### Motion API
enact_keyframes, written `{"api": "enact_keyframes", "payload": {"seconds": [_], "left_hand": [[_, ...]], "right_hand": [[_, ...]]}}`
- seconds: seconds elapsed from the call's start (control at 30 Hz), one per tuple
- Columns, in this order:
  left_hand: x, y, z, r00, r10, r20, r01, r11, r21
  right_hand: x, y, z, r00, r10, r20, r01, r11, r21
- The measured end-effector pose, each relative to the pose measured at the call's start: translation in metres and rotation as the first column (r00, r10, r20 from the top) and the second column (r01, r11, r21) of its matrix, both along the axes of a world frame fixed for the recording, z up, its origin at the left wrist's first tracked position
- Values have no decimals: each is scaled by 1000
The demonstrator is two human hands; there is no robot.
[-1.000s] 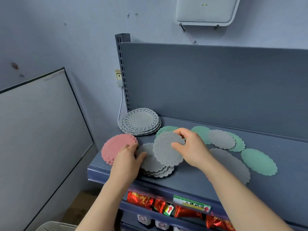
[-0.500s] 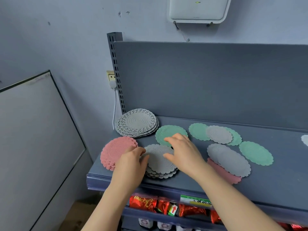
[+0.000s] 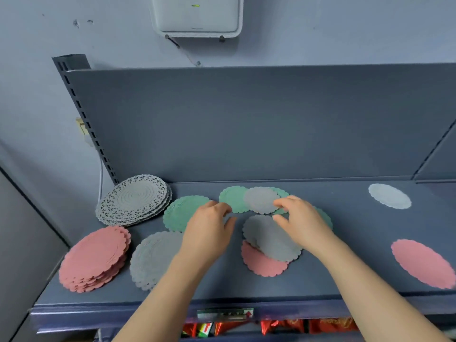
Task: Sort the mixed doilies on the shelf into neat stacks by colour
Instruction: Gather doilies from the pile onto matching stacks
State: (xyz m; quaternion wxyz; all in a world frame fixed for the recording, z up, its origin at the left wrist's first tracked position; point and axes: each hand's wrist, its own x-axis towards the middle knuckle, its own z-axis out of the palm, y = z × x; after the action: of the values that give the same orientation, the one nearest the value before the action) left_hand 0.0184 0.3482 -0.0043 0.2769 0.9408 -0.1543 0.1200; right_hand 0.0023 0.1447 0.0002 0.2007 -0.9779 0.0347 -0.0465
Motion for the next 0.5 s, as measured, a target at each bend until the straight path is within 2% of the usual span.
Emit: {"api": "enact_keyframes", "payload": {"seconds": [0.2,0.4,0.5], "left_hand": [[47,-65,-7,991,-8,-134,23,993,112],[89,-101,-10,949,89,-303,30,930,367],[99,-103,-10,901,155,-404,-15,944,329]], "right_hand": [[22,-54,-4,997,-16,-75,17,1000,22],[45,-83,-3,995,39,-96,-31,996,85],[57,-93,-6,991,70,-112,-56,991,119]]}}
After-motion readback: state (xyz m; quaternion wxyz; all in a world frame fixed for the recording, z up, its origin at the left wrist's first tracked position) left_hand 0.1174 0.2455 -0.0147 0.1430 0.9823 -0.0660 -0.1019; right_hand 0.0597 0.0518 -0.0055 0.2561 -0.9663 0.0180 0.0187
